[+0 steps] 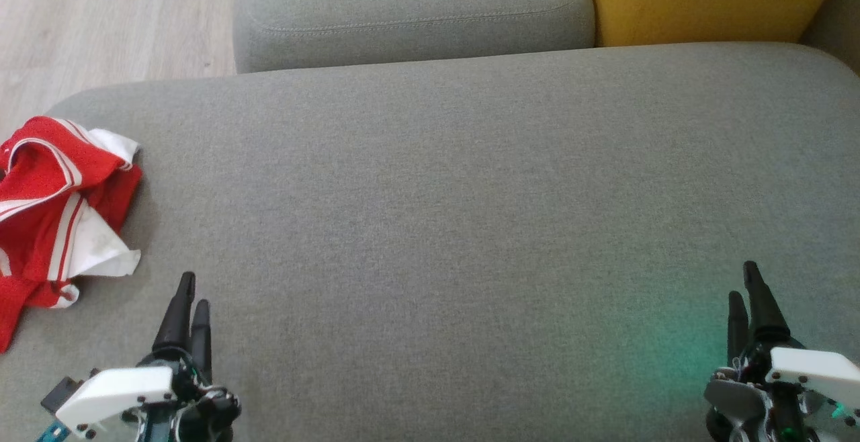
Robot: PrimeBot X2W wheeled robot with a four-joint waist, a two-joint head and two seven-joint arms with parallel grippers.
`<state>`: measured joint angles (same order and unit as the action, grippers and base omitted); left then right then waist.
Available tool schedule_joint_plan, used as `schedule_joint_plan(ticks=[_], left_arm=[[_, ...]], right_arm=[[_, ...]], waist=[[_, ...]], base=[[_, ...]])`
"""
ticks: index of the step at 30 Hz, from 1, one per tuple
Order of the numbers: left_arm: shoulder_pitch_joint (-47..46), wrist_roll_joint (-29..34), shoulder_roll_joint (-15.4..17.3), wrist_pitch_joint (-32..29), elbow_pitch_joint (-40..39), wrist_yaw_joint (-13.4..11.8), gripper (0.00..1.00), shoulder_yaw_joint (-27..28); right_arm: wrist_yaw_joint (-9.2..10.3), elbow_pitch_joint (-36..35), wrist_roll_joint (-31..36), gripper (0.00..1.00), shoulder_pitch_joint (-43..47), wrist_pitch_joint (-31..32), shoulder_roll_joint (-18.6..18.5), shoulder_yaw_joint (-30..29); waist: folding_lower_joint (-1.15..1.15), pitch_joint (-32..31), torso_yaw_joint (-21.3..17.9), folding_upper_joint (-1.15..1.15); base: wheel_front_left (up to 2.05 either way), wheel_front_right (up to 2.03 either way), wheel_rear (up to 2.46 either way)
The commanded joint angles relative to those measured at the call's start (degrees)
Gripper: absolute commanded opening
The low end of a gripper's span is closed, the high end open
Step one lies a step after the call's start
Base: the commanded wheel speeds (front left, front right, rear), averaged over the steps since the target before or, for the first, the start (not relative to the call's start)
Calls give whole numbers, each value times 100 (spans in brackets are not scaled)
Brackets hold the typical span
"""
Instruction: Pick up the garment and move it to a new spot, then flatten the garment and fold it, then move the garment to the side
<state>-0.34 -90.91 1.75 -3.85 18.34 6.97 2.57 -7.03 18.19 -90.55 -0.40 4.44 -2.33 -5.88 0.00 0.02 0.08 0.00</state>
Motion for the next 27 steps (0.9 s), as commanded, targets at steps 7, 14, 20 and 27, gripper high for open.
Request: schedule_joint_plan(ticks=[7,14,20,27], left_arm=[[-384,686,104,163,-465,14,100,-19],[-442,1422,128,280,-726,16,100,-99],[-470,2041,157,381,-871,-20,100,-145],[-495,2675,236,482,-1019,-48,100,-230]], right_arm=[[-9,-395,637,100,-308,-204,-199,104],[-12,-675,1326,100,-352,-285,-284,125],[-14,-934,2070,100,-372,-286,-381,206],[-16,-1126,2725,100,-358,-318,-437,317]], waist=[[0,-22,3,0],[0,-47,13,0],[0,-76,27,0],[0,-102,45,0]], base=[[0,0,0],[0,0,0],[0,0,0],[0,0,0]])
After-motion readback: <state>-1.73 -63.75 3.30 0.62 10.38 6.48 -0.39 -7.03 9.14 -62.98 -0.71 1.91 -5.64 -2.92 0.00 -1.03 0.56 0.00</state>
